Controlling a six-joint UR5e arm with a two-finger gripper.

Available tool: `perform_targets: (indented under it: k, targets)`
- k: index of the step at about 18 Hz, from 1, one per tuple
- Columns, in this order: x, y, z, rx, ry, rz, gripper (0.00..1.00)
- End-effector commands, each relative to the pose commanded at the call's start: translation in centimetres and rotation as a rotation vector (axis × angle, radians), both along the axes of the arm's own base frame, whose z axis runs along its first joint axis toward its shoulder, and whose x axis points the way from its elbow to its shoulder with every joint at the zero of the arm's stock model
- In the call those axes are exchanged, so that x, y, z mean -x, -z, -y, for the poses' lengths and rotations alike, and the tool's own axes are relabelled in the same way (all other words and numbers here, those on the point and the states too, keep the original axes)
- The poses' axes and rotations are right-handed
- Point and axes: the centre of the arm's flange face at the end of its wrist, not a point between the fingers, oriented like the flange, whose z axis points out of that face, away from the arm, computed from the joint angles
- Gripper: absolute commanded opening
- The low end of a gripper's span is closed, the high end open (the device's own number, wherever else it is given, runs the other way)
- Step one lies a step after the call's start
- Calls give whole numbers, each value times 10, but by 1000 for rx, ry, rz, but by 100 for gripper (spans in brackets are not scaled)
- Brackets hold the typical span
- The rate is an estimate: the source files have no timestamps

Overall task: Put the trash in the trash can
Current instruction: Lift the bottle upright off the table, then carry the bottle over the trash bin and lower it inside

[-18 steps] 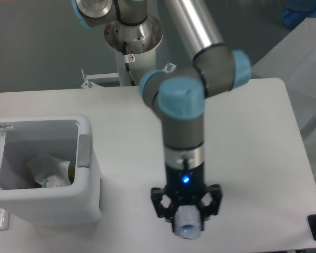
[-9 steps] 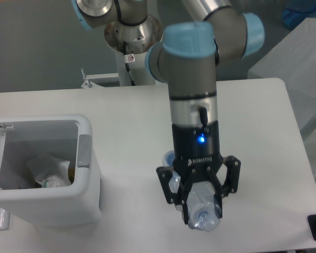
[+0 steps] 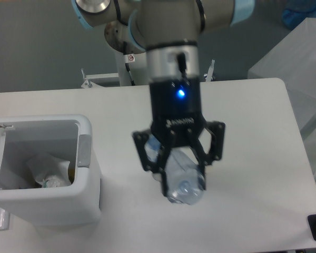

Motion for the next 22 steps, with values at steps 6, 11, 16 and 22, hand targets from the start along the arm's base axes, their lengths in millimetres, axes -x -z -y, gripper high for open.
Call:
perform_targets:
  k: [6,11,16,22]
  targets:
    - [-67,2,-25,9,99,4,59]
    - [-119,18,-50,33,186,23,59]
    - [-144,29,-62,47,229,32,59]
    - [-159,56,-77,85,260,58,60]
